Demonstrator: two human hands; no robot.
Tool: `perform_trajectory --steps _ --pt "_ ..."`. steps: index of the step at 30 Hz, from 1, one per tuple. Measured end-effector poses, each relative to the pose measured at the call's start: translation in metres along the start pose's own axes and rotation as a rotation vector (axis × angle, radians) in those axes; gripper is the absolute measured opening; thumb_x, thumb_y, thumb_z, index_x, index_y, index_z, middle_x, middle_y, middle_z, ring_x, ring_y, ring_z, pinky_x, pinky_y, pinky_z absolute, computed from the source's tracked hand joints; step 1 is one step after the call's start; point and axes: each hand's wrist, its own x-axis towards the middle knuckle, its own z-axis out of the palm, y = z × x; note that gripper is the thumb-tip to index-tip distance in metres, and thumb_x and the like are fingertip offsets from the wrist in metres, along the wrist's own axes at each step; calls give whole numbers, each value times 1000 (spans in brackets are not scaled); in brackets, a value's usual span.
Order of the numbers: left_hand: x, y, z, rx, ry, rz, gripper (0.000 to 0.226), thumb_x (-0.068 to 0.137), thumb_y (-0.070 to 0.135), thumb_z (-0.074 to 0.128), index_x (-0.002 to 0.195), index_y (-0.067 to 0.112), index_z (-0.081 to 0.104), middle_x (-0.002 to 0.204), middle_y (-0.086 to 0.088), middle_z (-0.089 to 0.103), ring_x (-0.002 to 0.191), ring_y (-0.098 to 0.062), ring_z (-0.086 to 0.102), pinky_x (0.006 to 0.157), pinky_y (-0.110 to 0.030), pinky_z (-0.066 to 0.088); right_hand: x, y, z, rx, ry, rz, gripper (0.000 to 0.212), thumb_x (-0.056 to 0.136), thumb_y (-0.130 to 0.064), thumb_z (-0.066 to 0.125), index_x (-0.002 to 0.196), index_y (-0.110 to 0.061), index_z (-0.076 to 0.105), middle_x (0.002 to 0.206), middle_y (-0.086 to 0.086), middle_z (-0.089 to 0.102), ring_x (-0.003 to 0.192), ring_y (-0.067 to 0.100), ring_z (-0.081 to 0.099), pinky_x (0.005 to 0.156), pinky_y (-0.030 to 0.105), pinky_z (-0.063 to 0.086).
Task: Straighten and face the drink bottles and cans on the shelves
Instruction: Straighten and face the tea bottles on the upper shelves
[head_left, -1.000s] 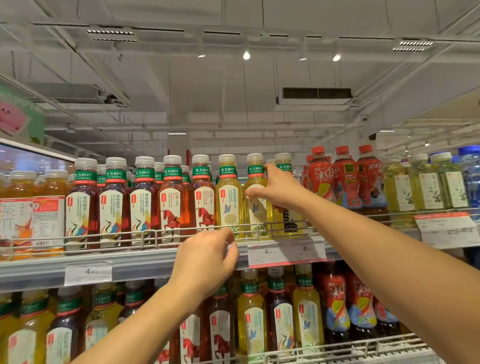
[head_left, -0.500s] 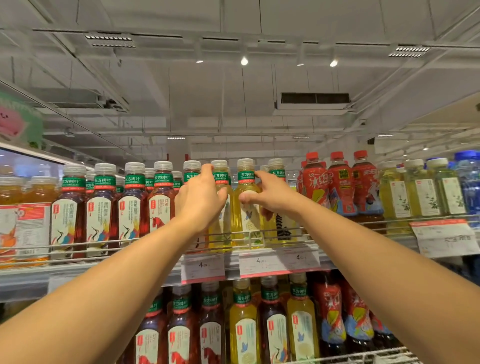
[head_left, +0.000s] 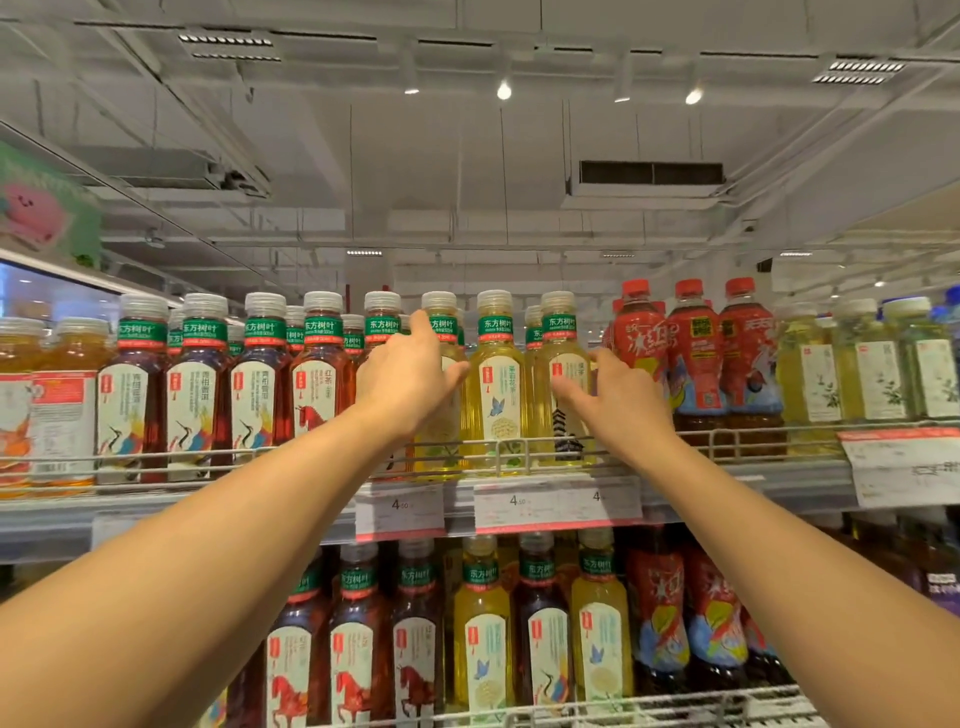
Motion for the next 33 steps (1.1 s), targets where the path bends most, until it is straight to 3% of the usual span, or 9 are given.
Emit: perform_trajectory --steps 4,11,13,17,20,23,25,29,33 --pt "-1 5 -6 86 29 37 66 94 59 59 135 11 39 110 -10 67 97 -34 67 68 -40 54 5 -4 3 156 -48 11 65 86 -71 61 125 -20 57 109 0 72 88 20 71 75 44 61" --pt "-9 3 -10 85 20 4 60 92 57 61 132 14 45 111 -11 69 101 -37 66 78 -46 57 -7 -10 -5 104 2 -26 62 84 -73 61 118 -22 67 103 -1 74 89 19 68 71 37 56" --pt "-21 2 -13 55 25 28 54 93 52 61 132 16 48 116 -10 68 106 -37 65 83 -46 55 -22 -13 -8 84 46 -40 53 89 -65 61 119 -23 68 104 -1 74 92 21 67 72 37 54" --pt "-74 -11 -19 -102 75 169 42 94 37 59 134 24 53 122 0 68 104 -25 66 87 -46 54 -86 -13 -3 251 341 -230 20 93 -29 66 108 -16 68 101 -1 68 84 16 63 72 30 50" --pt "-125 -35 -11 -137 0 222 27 96 36 58 121 27 60 114 9 70 93 -16 68 82 -42 56 -131 -3 18 246 298 -269 1 90 -19 68 90 -18 68 84 -5 65 69 15 60 63 32 48" --pt "-168 -62 0 -161 -82 203 18 95 34 57 112 30 63 116 14 70 95 -10 68 81 -40 58 -157 11 51 153 77 -209 15 90 -34 60 85 -25 71 76 -9 68 67 19 65 60 32 49" --pt "-193 -76 5 -177 -73 215 23 93 34 53 110 27 67 117 12 70 101 -11 68 84 -39 58 -168 18 69 57 -33 -150 20 92 -37 61 100 -23 72 89 -4 73 78 25 69 64 34 51" --pt "-231 -96 20 -179 -85 250 25 90 35 50 103 26 69 116 13 70 106 -12 66 86 -37 57 -178 15 87 -9 -43 -2 42 94 -38 65 125 -10 59 106 10 63 88 38 65 64 37 43" --pt "-267 -118 49 -128 -207 207 24 88 38 48 102 29 65 117 12 69 107 -16 64 85 -39 57 -173 -1 95 -35 -91 111 50 94 -43 65 123 -6 49 110 16 57 94 42 61 68 40 43"
